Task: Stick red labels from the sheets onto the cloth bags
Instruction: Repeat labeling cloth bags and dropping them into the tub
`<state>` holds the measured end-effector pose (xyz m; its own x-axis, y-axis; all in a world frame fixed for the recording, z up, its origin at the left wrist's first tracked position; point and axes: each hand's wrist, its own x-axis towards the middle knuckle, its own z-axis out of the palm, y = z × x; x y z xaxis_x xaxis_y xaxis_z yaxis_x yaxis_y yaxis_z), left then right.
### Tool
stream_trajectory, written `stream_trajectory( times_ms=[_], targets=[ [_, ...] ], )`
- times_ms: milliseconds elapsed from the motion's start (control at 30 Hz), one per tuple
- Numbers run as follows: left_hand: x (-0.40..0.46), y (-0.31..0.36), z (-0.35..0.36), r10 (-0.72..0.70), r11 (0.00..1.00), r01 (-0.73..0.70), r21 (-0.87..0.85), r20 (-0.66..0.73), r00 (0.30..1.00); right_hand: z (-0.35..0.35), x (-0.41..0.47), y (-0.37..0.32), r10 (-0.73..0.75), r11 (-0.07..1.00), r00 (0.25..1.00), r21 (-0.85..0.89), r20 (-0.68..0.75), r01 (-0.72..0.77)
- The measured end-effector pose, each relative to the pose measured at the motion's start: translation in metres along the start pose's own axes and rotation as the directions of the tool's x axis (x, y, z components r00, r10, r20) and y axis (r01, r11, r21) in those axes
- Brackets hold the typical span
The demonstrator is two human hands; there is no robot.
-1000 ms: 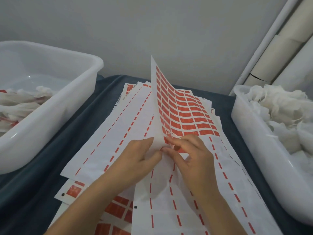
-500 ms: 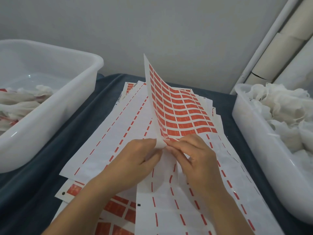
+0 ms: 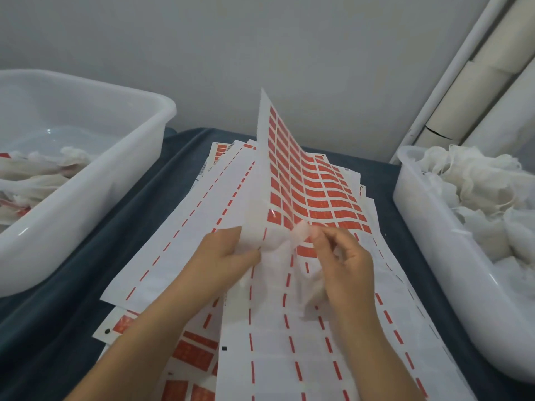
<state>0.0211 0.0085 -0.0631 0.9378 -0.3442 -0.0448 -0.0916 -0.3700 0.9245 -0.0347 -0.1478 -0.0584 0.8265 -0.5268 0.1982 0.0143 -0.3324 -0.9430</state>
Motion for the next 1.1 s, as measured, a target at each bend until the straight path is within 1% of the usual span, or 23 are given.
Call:
stream_trajectory(
  times_ms=[33, 100, 133, 167, 200, 267, 300, 333, 367, 400, 433, 467, 500, 633, 700, 767, 833, 900, 933, 967, 1033, 1067, 1100],
  targets=[
    [0.002, -0.002, -0.003, -0.093, 0.994, 0.093, -0.053, 0.003, 0.996, -0.002, 0.002, -0.001, 0.115, 0.991, 0.993, 0.074, -0.014, -0.114],
    [0.006, -0.002, -0.009, -0.248, 0.964, 0.249, -0.093, 0.014, 0.969, -0.007, 0.006, 0.0, 0.278, 0.935, 0.961, 0.232, -0.013, -0.267],
    [0.008, -0.002, -0.009, -0.31, 0.947, 0.309, -0.082, 0.001, 0.951, -0.009, 0.008, -0.001, 0.335, 0.894, 0.942, 0.31, 0.013, -0.323],
    [0.009, -0.001, -0.009, -0.331, 0.944, 0.33, -0.026, -0.056, 0.942, -0.01, 0.009, -0.002, 0.378, 0.846, 0.924, 0.385, 0.055, -0.369],
    [0.01, -0.002, -0.008, -0.279, 0.953, 0.294, 0.073, -0.166, 0.946, -0.01, 0.01, -0.003, 0.406, 0.799, 0.908, 0.445, 0.098, -0.405],
    [0.008, 0.001, -0.002, -0.033, 0.963, 0.131, 0.236, -0.377, 0.925, -0.009, 0.008, -0.003, 0.418, 0.744, 0.891, 0.497, 0.176, -0.447],
    [0.005, 0.004, 0.002, 0.093, 0.968, 0.011, 0.251, -0.399, 0.912, -0.007, 0.006, -0.004, 0.4, 0.723, 0.889, 0.52, 0.221, -0.455],
    [0.002, 0.006, 0.006, 0.158, 0.975, -0.094, 0.199, -0.331, 0.93, -0.005, 0.004, -0.004, 0.374, 0.696, 0.888, 0.553, 0.266, -0.459],
    [-0.001, 0.008, 0.01, 0.157, 0.985, -0.14, 0.105, -0.182, 0.971, -0.004, 0.002, -0.004, 0.346, 0.667, 0.886, 0.583, 0.308, -0.463],
    [-0.006, 0.011, 0.015, 0.114, 0.993, -0.113, -0.016, 0.02, 0.993, -0.003, 0.0, -0.004, 0.322, 0.643, 0.881, 0.603, 0.347, -0.472],
    [-0.011, 0.014, 0.021, 0.076, 0.992, -0.052, -0.116, 0.208, 0.975, -0.001, -0.002, -0.004, 0.297, 0.625, 0.874, 0.614, 0.384, -0.483],
    [-0.015, 0.016, 0.026, 0.075, 0.986, -0.022, -0.166, 0.322, 0.944, 0.0, -0.004, -0.004, 0.279, 0.617, 0.868, 0.616, 0.41, -0.489],
    [-0.018, 0.016, 0.032, 0.098, 0.984, -0.039, -0.172, 0.349, 0.932, 0.002, -0.006, -0.005, 0.268, 0.616, 0.865, 0.614, 0.424, -0.493],
    [-0.021, 0.012, 0.046, 0.206, 0.973, -0.176, -0.149, 0.215, 0.955, 0.007, -0.013, -0.004, 0.248, 0.641, 0.868, 0.599, 0.429, -0.48],
    [-0.02, 0.012, 0.044, 0.226, 0.972, -0.215, -0.098, 0.129, 0.965, 0.007, -0.014, -0.006, 0.213, 0.665, 0.872, 0.589, 0.44, -0.46],
    [-0.017, 0.013, 0.04, 0.183, 0.982, -0.18, -0.051, 0.058, 0.981, 0.005, -0.014, -0.008, 0.172, 0.739, 0.904, 0.555, 0.392, -0.382],
    [-0.014, 0.012, 0.037, 0.141, 0.99, -0.141, -0.006, 0.026, 0.99, 0.003, -0.011, -0.009, 0.15, 0.81, 0.939, 0.506, 0.31, -0.297],
    [-0.012, 0.012, 0.035, 0.098, 0.995, -0.098, -0.002, 0.017, 0.995, 0.001, -0.008, -0.008, 0.174, 0.855, 0.957, 0.447, 0.232, -0.264],
    [-0.011, 0.012, 0.035, 0.069, 0.997, -0.069, -0.035, 0.014, 0.997, 0.0, -0.007, -0.007, 0.191, 0.858, 0.958, 0.438, 0.215, -0.27],
    [-0.011, 0.012, 0.034, 0.032, 0.995, -0.03, -0.091, 0.02, 0.999, -0.002, -0.006, -0.006, 0.207, 0.834, 0.953, 0.47, 0.221, -0.29],
    [-0.011, 0.015, 0.032, -0.048, 0.967, 0.064, -0.247, 0.07, 0.996, -0.006, -0.004, -0.006, 0.233, 0.708, 0.932, 0.608, 0.277, -0.358],
    [-0.011, 0.018, 0.03, -0.07, 0.945, 0.098, -0.311, 0.101, 0.992, -0.007, -0.003, -0.007, 0.244, 0.642, 0.923, 0.663, 0.299, -0.384],
    [-0.011, 0.02, 0.029, -0.075, 0.931, 0.114, -0.347, 0.125, 0.989, -0.007, -0.002, -0.007, 0.254, 0.602, 0.916, 0.691, 0.31, -0.4]
  ],
)
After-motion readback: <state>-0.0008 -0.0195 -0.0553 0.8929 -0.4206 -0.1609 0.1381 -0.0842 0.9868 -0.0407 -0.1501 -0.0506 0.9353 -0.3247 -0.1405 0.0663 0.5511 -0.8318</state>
